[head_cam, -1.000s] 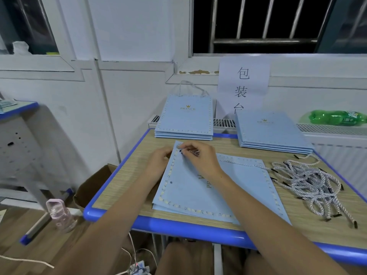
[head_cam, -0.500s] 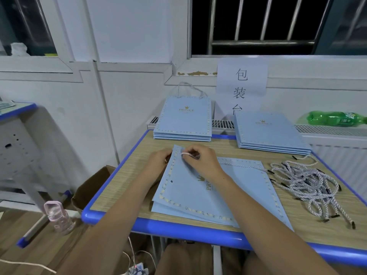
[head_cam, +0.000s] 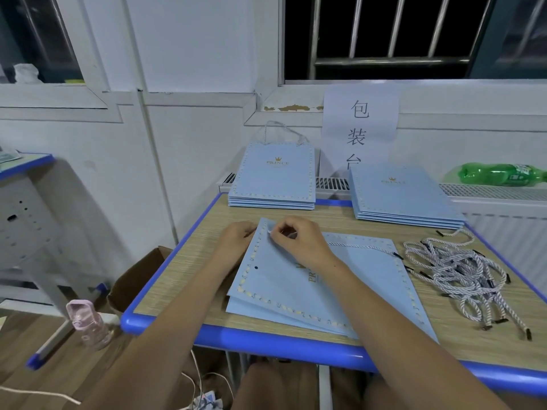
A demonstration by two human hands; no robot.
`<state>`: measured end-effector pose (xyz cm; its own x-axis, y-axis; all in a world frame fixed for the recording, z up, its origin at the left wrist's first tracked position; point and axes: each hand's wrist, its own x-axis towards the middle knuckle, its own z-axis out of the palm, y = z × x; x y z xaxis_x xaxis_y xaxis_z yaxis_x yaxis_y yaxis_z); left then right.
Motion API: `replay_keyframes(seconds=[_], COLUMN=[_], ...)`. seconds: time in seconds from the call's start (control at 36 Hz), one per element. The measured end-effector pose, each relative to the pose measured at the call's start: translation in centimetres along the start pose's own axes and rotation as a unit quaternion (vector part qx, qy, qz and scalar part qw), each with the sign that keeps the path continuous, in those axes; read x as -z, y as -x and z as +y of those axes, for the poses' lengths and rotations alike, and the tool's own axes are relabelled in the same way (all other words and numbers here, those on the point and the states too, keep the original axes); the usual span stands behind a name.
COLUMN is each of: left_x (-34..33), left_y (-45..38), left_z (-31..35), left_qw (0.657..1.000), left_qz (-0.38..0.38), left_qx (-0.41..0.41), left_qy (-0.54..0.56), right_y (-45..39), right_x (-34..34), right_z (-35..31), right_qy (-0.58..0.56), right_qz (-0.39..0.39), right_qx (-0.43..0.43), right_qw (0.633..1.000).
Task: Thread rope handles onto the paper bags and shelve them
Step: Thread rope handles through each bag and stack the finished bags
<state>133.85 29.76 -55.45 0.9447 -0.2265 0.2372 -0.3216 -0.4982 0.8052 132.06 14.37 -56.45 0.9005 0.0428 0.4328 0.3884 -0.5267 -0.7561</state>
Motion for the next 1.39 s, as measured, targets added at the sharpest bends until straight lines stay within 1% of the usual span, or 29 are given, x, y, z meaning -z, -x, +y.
replay_keyframes(seconds=[0.06,0.14,0.28,0.33,0.42,0.58,0.67,0.72,0.78,0.83,0.89,0.94,0.97,1.03,1.08,1.14,1.19,1.25,1.31,1.33,1.39], left_x=[0.4,0.8,0.8,0.8,0.6,0.6,0.3,0.2,0.2,0.3,0.3,0.2,0.2,0.0,-0.1,-0.1,-0.1,-0.1,-0.1,-0.1,-0.1], left_y=[0.2,0.3,0.0,0.0,0.0,-0.1,-0.3,-0.3,-0.5,-0.5,-0.5,-0.5,-0.5,-0.5,-0.5,-0.5,-0.5,-0.6,-0.6,-0.6,-0.7], left_z=[0.1,0.4,0.3,0.1,0.0,-0.2,-0.6,-0.7,-1.0,-1.0,-1.2,-1.2,-1.2,-1.2,-1.1,-1.1,-1.2,-1.2,-1.3,-1.4,-1.5], left_qw=[0.995,0.985,0.960,0.968,0.981,0.993,0.996,0.997,0.998,0.998,0.998,0.998,0.997,0.998,0.998,0.998,0.998,0.999,0.999,0.999,0.999], left_qz=[-0.031,-0.072,-0.071,-0.075,-0.074,-0.061,-0.050,-0.038,-0.018,-0.002,0.005,0.010,0.011,0.020,0.025,0.028,0.030,0.032,0.033,0.033,0.034], left_qx=[0.037,0.083,0.169,0.149,0.101,0.066,0.064,0.066,0.061,0.059,0.060,0.059,0.058,0.049,0.044,0.037,0.035,0.029,0.022,0.021,0.024], left_qy=[0.083,0.132,0.213,0.187,0.145,0.082,0.033,0.016,0.023,0.028,0.032,0.036,0.039,0.046,0.043,0.038,0.033,0.027,0.023,0.017,0.015], right_y=[0.0,0.0,0.1,-0.1,-0.5,-0.2,-0.2,-0.5,-1.1,-1.8,-2.3,-2.5,-2.5,-2.5,-2.2,-2.0,-2.0,-2.1,-2.4,-2.5,-2.5], right_x=[-0.1,0.0,0.2,0.2,0.7,1.1,1.3,2.0,3.5,5.6,7.8,9.4,9.9,10.0,9.2,7.6,5.8,4.7,3.9,3.6,3.3], right_z=[-0.1,-0.2,-0.3,-0.5,-0.7,-1.1,-1.0,-0.8,-1.0,-1.4,-1.9,-2.2,-2.5,-2.8,-3.6,-4.0,-4.6,-5.1,-5.1,-4.9,-3.9], right_qy=[0.001,-0.014,-0.059,-0.079,-0.143,-0.171,-0.116,-0.018,0.100,0.185,0.227,0.224,0.182,0.038,-0.115,-0.275,-0.420,-0.535,-0.607,-0.626,-0.635], right_qz=[-0.004,0.002,-0.006,-0.006,0.013,0.010,-0.012,-0.061,-0.110,-0.147,-0.154,-0.132,-0.111,-0.069,-0.064,-0.060,-0.052,-0.031,-0.003,0.013,0.051], right_qx=[0.002,0.001,-0.026,-0.054,-0.100,-0.105,-0.093,-0.067,-0.056,-0.072,-0.100,-0.127,-0.147,-0.202,-0.244,-0.265,-0.283,-0.292,-0.289,-0.288,-0.290], right_qw=[1.000,1.000,0.998,0.995,0.985,0.980,0.989,0.996,0.987,0.969,0.956,0.957,0.966,0.976,0.961,0.922,0.860,0.792,0.740,0.725,0.714])
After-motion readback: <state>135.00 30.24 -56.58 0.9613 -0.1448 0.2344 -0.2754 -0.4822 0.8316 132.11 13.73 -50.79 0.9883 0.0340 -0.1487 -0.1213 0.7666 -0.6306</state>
